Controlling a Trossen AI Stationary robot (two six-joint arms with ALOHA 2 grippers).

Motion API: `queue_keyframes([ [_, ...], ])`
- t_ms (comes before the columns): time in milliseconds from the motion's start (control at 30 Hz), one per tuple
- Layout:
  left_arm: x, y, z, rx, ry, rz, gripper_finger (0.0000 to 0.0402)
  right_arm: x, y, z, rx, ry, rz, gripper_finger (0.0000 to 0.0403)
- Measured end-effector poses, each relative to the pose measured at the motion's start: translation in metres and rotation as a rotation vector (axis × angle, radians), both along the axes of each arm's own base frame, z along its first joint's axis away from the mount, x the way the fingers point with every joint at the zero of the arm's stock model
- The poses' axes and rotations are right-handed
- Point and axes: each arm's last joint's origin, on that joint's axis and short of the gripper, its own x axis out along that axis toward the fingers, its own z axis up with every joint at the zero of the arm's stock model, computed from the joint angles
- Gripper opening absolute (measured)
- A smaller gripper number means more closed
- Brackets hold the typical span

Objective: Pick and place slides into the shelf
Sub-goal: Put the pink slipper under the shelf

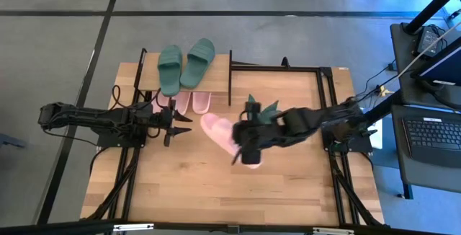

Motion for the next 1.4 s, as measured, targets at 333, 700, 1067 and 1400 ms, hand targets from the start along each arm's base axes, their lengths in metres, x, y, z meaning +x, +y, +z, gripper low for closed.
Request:
queue_keyframes([
  [333, -0.005, -0.004, 0.007, -0.088, -0.06, -0.097, 0.016, 0.054, 0.015, -0.053, -0.052, 0.05, 0.042, 0.0001],
  [700, -0.01, -0.004, 0.014, -0.051, -0.125, -0.105, 0.016, 0.098, 0.03, -0.144, -0.115, 0.212, 0.065, 0.0001],
  [1067, -0.01, -0.004, 0.013, -0.033, -0.114, -0.108, 0.016, 0.126, 0.031, -0.2, -0.13, 0.222, 0.071, 0.0001],
  [1400, -0.011, -0.004, 0.009, -0.039, -0.074, -0.107, 0.016, 0.134, 0.022, -0.21, -0.115, 0.211, 0.054, 0.0001],
])
